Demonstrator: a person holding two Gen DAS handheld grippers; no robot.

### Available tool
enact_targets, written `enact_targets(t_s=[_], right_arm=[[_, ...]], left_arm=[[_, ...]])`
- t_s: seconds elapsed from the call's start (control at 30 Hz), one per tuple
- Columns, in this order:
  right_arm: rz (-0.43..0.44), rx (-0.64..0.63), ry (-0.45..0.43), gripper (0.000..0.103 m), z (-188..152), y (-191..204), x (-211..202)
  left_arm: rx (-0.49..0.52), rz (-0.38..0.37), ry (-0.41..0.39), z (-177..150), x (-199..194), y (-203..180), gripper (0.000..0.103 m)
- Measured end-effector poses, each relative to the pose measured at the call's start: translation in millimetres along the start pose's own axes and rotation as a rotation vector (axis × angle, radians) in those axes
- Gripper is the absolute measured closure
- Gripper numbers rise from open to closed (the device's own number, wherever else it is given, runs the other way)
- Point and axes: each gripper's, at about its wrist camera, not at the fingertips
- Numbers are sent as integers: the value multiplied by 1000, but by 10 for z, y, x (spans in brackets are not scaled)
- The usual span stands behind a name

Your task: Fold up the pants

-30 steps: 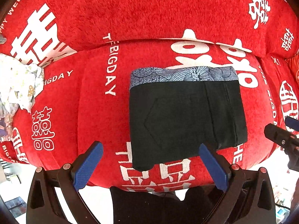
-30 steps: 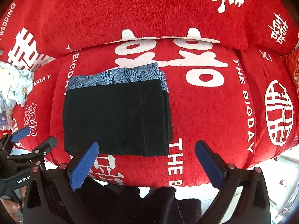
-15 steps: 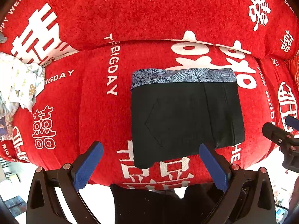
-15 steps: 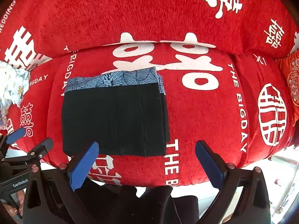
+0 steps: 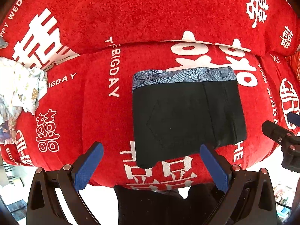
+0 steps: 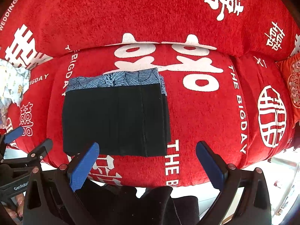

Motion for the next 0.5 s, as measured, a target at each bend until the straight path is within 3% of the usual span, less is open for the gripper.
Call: enact_targets(t_s=[0.5], right_arm=[[-6, -12, 6, 0, -18, 20, 0]], left_arm=[[19, 9, -10, -29, -16, 10, 0]])
Point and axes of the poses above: each gripper's, at about its wrist camera, not at the fingertips, and x roughly the way its jaws point, y to its left, z to its top, and after that the axes turned 13 degrees about -x, right-handed
